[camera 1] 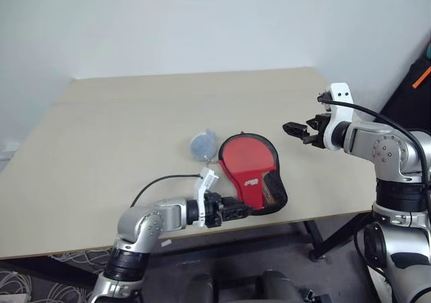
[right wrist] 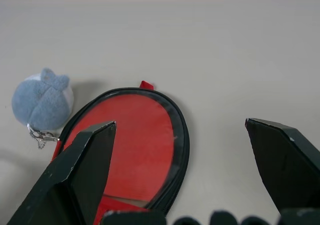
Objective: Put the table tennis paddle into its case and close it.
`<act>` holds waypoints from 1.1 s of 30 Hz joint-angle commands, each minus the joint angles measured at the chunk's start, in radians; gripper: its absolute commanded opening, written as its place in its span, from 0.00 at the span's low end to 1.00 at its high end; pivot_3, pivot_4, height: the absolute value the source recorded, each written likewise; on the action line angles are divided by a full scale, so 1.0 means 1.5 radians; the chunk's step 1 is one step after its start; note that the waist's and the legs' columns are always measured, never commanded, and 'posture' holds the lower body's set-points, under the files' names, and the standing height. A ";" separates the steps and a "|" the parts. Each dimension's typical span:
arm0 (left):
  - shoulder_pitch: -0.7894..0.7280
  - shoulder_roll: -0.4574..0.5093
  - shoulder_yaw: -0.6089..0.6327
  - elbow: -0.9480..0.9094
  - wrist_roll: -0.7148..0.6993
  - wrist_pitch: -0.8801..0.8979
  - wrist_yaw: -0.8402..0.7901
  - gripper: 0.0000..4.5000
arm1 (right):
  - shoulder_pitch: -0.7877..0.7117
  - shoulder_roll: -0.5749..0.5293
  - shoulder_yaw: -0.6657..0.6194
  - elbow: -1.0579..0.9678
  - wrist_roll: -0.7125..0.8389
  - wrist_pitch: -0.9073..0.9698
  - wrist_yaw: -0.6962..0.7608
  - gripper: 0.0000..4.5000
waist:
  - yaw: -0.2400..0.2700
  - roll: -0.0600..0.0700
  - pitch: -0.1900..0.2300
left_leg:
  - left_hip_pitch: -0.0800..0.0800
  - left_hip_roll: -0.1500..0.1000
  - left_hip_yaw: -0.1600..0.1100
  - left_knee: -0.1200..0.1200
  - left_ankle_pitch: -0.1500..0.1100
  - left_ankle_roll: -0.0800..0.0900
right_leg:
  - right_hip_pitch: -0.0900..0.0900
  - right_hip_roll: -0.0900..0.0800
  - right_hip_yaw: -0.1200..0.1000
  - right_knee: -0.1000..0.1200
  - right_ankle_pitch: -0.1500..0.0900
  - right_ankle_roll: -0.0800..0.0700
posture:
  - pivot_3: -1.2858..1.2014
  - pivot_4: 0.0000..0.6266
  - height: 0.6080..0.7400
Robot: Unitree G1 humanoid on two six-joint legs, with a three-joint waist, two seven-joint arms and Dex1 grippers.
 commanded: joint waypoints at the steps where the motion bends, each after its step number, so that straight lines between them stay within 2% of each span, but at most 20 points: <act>1: -0.024 -0.016 0.007 0.000 -0.016 0.020 0.019 0.81 | -0.008 0.003 -0.023 -0.034 0.011 0.003 -0.007 1.00 | 0.000 0.000 0.000 | 0.000 0.000 0.000 0.000 0.000 0.000 | 0.000 0.000 0.000 0.000 0.000 0.000 | 0.52 0.00 1.00; 8: -0.037 -0.025 0.015 -0.007 -0.026 0.061 0.039 0.81 | -0.001 0.016 -0.030 -0.052 0.018 0.018 -0.021 1.00 | 0.000 0.000 0.000 | 0.000 0.000 0.000 0.000 0.000 0.000 | 0.000 0.000 0.000 0.000 0.000 0.000 | 0.52 0.00 1.00; 19: -0.032 0.049 0.071 -0.033 -0.074 0.106 0.026 0.81 | 0.003 0.025 -0.032 -0.060 0.020 0.025 -0.028 1.00 | 0.000 0.000 0.000 | 0.000 0.000 0.000 0.000 0.000 0.000 | 0.000 0.000 0.000 0.000 0.000 0.000 | 0.52 0.00 1.00; 33: -0.034 0.019 0.036 0.000 -0.051 0.095 0.040 0.81 | -0.001 0.035 -0.034 -0.066 0.020 0.033 -0.035 1.00 | 0.000 0.000 0.000 | 0.000 0.000 0.000 0.000 0.000 0.000 | 0.000 0.000 0.000 0.000 0.000 0.000 | 0.52 0.00 1.00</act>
